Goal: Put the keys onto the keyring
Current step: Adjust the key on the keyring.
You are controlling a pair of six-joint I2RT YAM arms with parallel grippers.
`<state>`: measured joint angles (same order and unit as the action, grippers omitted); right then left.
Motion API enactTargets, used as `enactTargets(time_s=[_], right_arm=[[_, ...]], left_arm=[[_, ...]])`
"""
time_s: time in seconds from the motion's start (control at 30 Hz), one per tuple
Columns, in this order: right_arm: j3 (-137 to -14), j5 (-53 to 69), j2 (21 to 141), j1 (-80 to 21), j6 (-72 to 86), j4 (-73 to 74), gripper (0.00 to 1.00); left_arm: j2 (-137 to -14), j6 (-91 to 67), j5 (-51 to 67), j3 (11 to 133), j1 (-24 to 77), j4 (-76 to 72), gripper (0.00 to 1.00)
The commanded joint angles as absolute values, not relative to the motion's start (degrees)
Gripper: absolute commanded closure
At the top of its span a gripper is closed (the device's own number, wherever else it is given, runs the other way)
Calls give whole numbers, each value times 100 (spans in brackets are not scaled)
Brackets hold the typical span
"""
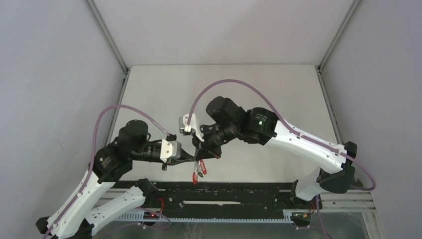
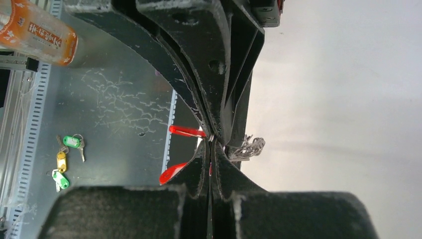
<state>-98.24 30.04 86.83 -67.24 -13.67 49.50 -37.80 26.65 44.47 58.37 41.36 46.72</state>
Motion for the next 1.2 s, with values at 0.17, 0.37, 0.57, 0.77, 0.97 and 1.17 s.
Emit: enactTargets(time_s=[0.17, 0.37, 0.57, 0.77, 0.97, 1.17], right_arm=[[-9619, 3246, 8226, -6621, -927, 3979, 71], [-7882, 3721, 6905, -5928, 277, 1709, 47], [-7431, 3646, 6579, -5811, 750, 1166, 41], [-7329, 3740, 6473, -5801, 1154, 758, 42], [-7273, 3740, 6438, -5785, 1570, 606, 39], [-7270, 3218, 6310, -5740, 1891, 862, 33]], left_arm=[[-3522, 2207, 4125, 5830, 4168, 3913, 100], [-3013, 1129, 4198, 5369, 4165, 2545, 100], [-3034, 550, 4327, 5387, 4157, 1963, 100], [-3068, 457, 4221, 5405, 4156, 1715, 100], [-2957, 784, 3841, 5274, 4149, 1648, 100], [-2846, 1266, 3306, 5144, 4153, 1639, 100]])
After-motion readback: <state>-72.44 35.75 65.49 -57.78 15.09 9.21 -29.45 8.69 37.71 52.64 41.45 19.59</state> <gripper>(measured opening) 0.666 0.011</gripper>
